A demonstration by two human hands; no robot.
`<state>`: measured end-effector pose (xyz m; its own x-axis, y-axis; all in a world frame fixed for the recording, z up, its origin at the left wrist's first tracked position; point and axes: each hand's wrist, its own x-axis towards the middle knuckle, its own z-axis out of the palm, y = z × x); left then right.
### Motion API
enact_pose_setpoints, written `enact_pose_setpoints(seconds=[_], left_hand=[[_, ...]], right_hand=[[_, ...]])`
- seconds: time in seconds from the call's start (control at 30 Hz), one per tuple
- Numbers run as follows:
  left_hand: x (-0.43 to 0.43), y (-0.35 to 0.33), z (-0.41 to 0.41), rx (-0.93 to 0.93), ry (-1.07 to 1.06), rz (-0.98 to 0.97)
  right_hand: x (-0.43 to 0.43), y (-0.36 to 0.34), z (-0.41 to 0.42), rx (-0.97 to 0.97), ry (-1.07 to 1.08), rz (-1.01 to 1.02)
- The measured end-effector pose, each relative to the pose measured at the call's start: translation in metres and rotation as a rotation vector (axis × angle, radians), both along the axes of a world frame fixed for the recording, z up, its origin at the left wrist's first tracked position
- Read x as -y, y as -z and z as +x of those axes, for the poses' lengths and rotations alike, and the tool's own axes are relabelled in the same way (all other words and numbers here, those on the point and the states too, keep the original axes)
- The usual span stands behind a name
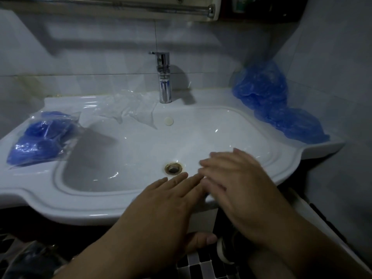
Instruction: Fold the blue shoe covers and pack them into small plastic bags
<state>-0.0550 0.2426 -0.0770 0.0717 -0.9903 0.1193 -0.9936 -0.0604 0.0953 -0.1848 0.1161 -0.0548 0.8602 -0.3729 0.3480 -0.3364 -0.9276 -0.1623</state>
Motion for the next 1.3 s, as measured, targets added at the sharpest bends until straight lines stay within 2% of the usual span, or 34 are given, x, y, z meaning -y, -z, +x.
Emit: enact_pose_setpoints(seconds=[0.1, 0.23, 0.33, 0.4, 0.5, 0.57, 0.63, 0.73, 0.8, 0.9, 1.07, 1.17, 1.23, 1.3], left_hand=[[0.000, -0.003, 0.000, -0.047, 0.046, -0.044], [-0.003, 0.000, 0.009, -0.043, 0.055, -0.025], [-0.012, -0.005, 0.017, -0.035, -0.027, -0.027], [-0.021, -0.006, 0.022, -0.028, -0.085, 0.050], [-0.020, -0.003, 0.028, 0.038, -0.044, -0.033], [-0.021, 0.000, 0.026, 0.014, -0.067, 0.009], [-0.020, -0.004, 0.024, -0.026, -0.029, -0.122], [-0.022, -0.006, 0.027, -0.230, -0.049, -0.145], [-0.020, -0.004, 0.028, -0.196, -0.035, -0.148], [-0.018, -0.005, 0.025, -0.097, -0.028, -0.175], [-0.017, -0.013, 0.025, -0.083, 0.022, -0.233], [-0.015, -0.027, 0.024, -0.153, 0.046, -0.238], [-0.020, -0.039, 0.023, -0.276, 0.100, -0.223], [-0.011, -0.036, 0.030, -0.409, 0.064, -0.192]], right_hand=[[-0.013, 0.010, -0.004, -0.160, -0.126, 0.209], [-0.003, 0.014, -0.016, -0.310, -0.108, 0.130], [0.001, 0.003, -0.021, -0.421, -0.055, 0.103], [0.003, -0.003, -0.022, -0.465, -0.021, 0.140], [0.007, -0.008, -0.024, -0.477, 0.013, 0.164], [0.011, -0.007, -0.027, -0.465, 0.011, 0.190], [0.016, -0.004, -0.028, -0.413, -0.014, 0.195], [0.018, -0.001, -0.027, -0.248, -0.041, 0.243], [0.016, -0.002, -0.028, -0.068, -0.027, 0.264], [0.017, -0.002, -0.029, 0.166, -0.051, 0.088], [0.014, 0.005, -0.021, 0.062, -0.054, 0.145], [0.016, 0.008, -0.015, 0.051, -0.052, 0.184], [0.015, 0.009, -0.012, 0.027, -0.049, 0.197], [0.015, 0.010, -0.010, 0.006, -0.058, 0.209]])
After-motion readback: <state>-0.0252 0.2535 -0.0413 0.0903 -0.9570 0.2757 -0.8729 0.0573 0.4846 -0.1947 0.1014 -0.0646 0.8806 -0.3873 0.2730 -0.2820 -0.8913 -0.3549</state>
